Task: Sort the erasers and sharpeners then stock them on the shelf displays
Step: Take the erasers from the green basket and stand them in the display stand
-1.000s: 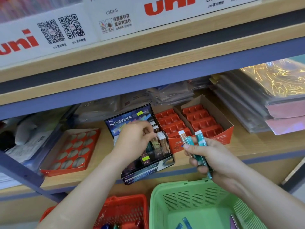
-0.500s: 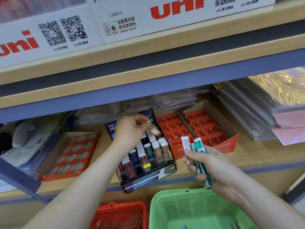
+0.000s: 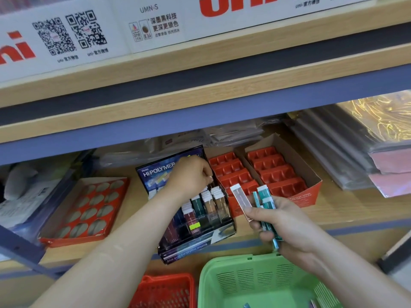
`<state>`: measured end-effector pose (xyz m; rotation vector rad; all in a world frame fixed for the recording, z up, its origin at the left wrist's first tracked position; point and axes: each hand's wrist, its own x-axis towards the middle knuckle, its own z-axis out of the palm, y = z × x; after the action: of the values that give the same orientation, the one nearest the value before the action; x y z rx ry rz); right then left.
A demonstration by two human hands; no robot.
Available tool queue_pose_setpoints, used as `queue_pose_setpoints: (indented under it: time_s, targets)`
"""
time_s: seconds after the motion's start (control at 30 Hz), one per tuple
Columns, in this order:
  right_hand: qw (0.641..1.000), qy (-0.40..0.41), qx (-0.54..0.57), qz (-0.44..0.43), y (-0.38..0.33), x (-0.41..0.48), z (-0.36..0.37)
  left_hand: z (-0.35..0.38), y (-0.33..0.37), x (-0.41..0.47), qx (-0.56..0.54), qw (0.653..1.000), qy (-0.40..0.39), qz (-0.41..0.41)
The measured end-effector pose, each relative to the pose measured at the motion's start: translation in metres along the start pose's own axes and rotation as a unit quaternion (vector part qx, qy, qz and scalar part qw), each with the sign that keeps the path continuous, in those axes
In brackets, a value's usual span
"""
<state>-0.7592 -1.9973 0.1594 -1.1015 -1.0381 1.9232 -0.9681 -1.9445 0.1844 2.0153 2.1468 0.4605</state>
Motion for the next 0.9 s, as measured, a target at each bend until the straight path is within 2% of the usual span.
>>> queue_pose_setpoints:
  time_s: [0.1, 0.2, 0.27, 0.33, 0.37, 0.47, 0.57, 0.63, 0.9]
  targets:
    - [1.000, 0.013, 0.001, -0.018, 0.001, 0.001, 0.002, -0.005, 0.001, 0.001, -0.031, 0.999, -0.021, -0.030]
    - [0.999, 0.023, -0.009, -0.030, 0.001, 0.003, 0.003, -0.012, 0.009, -0.016, -0.128, 0.991, 0.018, -0.024]
    - [0.999, 0.015, -0.021, -0.035, 0.001, 0.003, 0.005, -0.017, 0.018, -0.035, -0.271, 0.962, -0.035, -0.021]
    - [0.999, -0.007, -0.027, -0.037, 0.002, 0.002, 0.008, -0.021, 0.027, -0.053, -0.326, 0.940, -0.096, -0.013]
    - [0.999, -0.013, -0.026, -0.036, 0.002, 0.002, 0.010, -0.021, 0.029, -0.059, -0.335, 0.937, -0.098, -0.013]
    - [0.999, -0.008, 0.028, -0.015, 0.002, 0.000, 0.015, -0.025, 0.026, -0.066, -0.357, 0.933, -0.024, -0.044]
    - [0.988, -0.002, 0.148, 0.035, -0.002, -0.001, 0.013, -0.030, 0.011, -0.065, -0.316, 0.944, 0.062, -0.070]
    - [0.983, -0.001, 0.176, 0.057, -0.005, -0.004, 0.009, -0.027, 0.003, -0.064, -0.261, 0.959, 0.085, -0.074]
    - [0.990, -0.002, 0.131, 0.058, 0.000, 0.001, 0.009, -0.010, -0.001, -0.065, -0.173, 0.979, 0.103, -0.040]
